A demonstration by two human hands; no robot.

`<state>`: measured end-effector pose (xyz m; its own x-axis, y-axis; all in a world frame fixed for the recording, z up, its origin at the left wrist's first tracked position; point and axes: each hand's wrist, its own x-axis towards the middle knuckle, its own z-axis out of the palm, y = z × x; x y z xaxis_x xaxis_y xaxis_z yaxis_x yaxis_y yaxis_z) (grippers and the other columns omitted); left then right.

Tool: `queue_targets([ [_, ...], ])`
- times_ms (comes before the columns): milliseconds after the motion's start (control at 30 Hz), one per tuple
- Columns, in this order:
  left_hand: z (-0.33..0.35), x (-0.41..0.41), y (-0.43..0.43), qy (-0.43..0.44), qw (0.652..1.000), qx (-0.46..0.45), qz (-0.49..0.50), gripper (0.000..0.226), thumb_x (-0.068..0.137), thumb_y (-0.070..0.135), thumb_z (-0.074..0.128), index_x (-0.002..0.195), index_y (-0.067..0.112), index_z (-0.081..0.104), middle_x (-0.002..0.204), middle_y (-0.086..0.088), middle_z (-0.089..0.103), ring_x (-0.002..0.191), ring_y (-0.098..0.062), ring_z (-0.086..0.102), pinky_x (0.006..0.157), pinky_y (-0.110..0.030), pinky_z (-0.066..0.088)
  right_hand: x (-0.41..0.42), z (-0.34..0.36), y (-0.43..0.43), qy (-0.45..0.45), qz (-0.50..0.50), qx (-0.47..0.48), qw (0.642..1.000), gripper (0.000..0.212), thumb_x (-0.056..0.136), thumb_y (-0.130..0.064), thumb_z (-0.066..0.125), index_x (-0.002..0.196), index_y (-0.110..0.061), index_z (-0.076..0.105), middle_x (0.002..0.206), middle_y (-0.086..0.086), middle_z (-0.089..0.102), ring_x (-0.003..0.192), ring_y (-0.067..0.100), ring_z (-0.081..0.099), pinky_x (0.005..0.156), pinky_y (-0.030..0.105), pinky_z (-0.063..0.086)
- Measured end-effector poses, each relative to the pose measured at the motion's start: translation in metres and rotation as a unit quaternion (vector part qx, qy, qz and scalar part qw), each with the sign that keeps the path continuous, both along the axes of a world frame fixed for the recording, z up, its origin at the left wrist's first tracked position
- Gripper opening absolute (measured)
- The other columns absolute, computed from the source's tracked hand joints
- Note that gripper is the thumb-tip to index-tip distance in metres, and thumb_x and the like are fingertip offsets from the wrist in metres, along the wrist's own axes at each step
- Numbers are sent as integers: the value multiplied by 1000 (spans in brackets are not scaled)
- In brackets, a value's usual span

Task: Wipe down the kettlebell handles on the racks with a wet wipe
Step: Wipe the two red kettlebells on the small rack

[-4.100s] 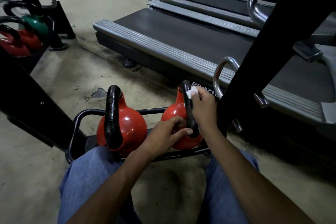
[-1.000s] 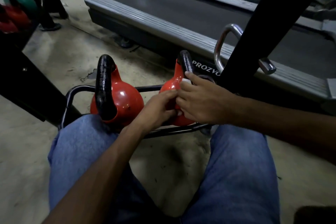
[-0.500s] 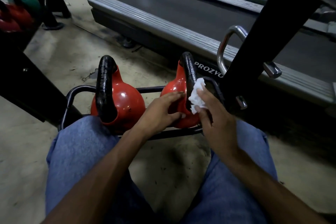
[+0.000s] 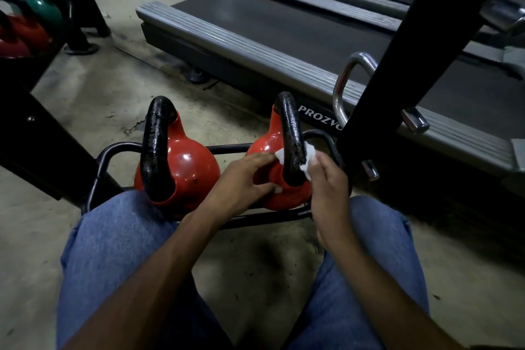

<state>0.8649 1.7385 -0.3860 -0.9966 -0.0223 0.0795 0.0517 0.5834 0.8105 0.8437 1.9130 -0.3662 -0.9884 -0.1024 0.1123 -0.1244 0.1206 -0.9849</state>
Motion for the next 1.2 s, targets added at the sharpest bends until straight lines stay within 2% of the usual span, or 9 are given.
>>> queue_targets([
  [100,-2,-2,-2,-3,1000,-6,4,74,81,25,86,149,25,56,152,11,54,142,-2,45,122,-37,36,13,-7,6,106,-31,79,991,29,110,-18,52,133,-19,69,126,-9,73,120,4,65,106,39,52],
  [200,-2,-2,-2,-2,1000,1,0,71,82,27,86,147,29,57,150,13,55,139,-4,49,119,-40,40,1,-4,8,286,69,202,934,34,107,-7,54,139,-7,64,153,5,55,148,16,45,119,30,40],
  [300,-1,0,-2,8,1000,16,-12,62,83,24,85,140,31,61,143,15,61,132,-4,56,113,-42,47,-32,10,-1,453,141,454,754,28,102,-16,51,117,-9,74,133,8,66,148,31,43,123,49,33],
  [467,0,-1,-1,12,1000,12,-8,51,83,20,84,131,29,66,133,13,67,124,-6,61,108,-42,50,-47,62,-31,440,256,705,494,41,100,-34,43,86,-15,76,89,7,71,109,33,58,124,67,12],
  [600,0,0,-1,20,1000,-2,-12,57,84,17,80,138,24,64,141,8,64,131,-8,58,113,-42,46,-47,66,-27,481,315,699,426,56,97,-37,27,82,-14,75,84,9,71,98,31,60,121,66,22],
  [767,3,-3,-3,18,1000,-6,-18,60,82,21,84,138,25,64,140,9,64,128,-8,58,112,-39,47,-45,58,9,512,303,628,502,47,102,-32,29,114,-15,70,122,7,69,128,31,56,122,57,26],
  [900,5,-6,-5,10,1000,-23,-17,67,79,29,86,141,29,62,143,12,62,130,-6,56,112,-38,47,-29,28,35,445,205,461,740,48,104,-7,41,151,-8,52,164,7,41,155,22,34,124,45,34],
  [1000,4,-8,-6,-1,998,-55,-8,74,79,34,86,146,28,58,150,11,56,138,-7,50,117,-39,42,10,0,17,193,62,244,948,46,112,-17,43,158,-19,42,150,-18,55,139,-4,48,114,20,41],
  [1200,6,-6,-4,-3,997,-73,-6,74,82,31,84,150,26,54,154,10,53,141,-5,46,120,-36,38,39,-14,-32,74,-113,75,988,45,114,-27,36,158,-22,40,141,-4,63,127,-2,57,101,12,45],
])
